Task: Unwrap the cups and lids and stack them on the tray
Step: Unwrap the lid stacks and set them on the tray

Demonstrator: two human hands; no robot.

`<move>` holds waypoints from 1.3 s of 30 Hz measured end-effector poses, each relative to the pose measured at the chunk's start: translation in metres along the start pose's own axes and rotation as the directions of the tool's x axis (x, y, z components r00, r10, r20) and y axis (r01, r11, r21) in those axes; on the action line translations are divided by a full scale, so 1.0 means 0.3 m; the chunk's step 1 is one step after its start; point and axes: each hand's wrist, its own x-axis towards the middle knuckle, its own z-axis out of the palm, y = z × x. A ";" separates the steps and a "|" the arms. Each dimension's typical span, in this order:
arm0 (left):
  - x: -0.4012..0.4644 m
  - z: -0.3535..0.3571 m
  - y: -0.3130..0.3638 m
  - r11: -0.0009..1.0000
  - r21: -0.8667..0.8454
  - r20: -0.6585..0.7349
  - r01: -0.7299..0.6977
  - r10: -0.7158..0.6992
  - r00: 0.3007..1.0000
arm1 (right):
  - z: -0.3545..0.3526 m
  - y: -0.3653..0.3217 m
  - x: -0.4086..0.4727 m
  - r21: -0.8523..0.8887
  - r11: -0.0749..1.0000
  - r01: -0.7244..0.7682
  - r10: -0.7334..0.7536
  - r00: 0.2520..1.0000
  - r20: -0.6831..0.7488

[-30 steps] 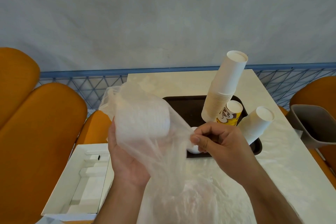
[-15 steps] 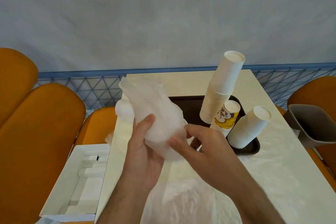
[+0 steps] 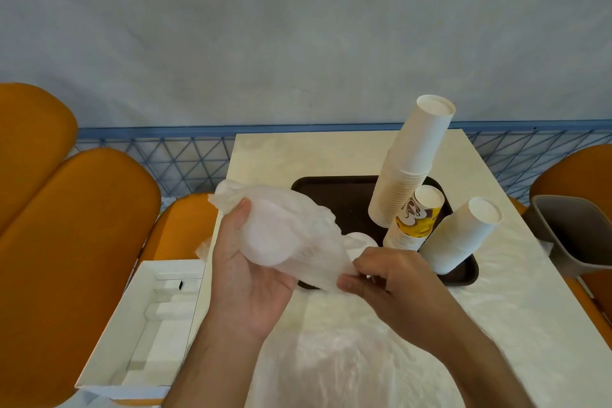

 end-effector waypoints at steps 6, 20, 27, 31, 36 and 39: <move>0.015 -0.007 0.001 0.991 -0.075 0.044 0.108 -0.105 0.993 | 0.013 0.053 0.006 -0.049 0.993 -0.103 0.105 0.994 0.040; 0.020 0.008 -0.028 0.958 0.288 -0.121 -0.009 0.046 0.992 | -0.144 -0.076 -0.001 0.194 0.981 0.007 0.085 0.882 -0.464; -0.002 0.046 -0.072 0.916 0.400 -0.020 -0.030 0.041 0.999 | -0.063 -0.200 0.021 -0.079 0.976 0.202 -0.214 0.957 -0.196; -0.005 0.044 -0.058 0.906 0.424 -0.013 -0.006 0.013 1.000 | -0.079 -0.150 0.044 -0.001 0.998 0.070 -0.070 0.994 -0.084; -0.004 0.033 -0.039 0.919 0.393 0.026 0.036 -0.050 0.998 | -0.128 -0.109 0.059 0.270 0.963 -0.009 -0.001 0.999 0.035; 0.005 0.022 -0.039 0.929 0.369 0.034 0.036 -0.052 0.998 | -0.131 -0.099 0.063 0.349 0.936 -0.048 0.032 0.998 0.052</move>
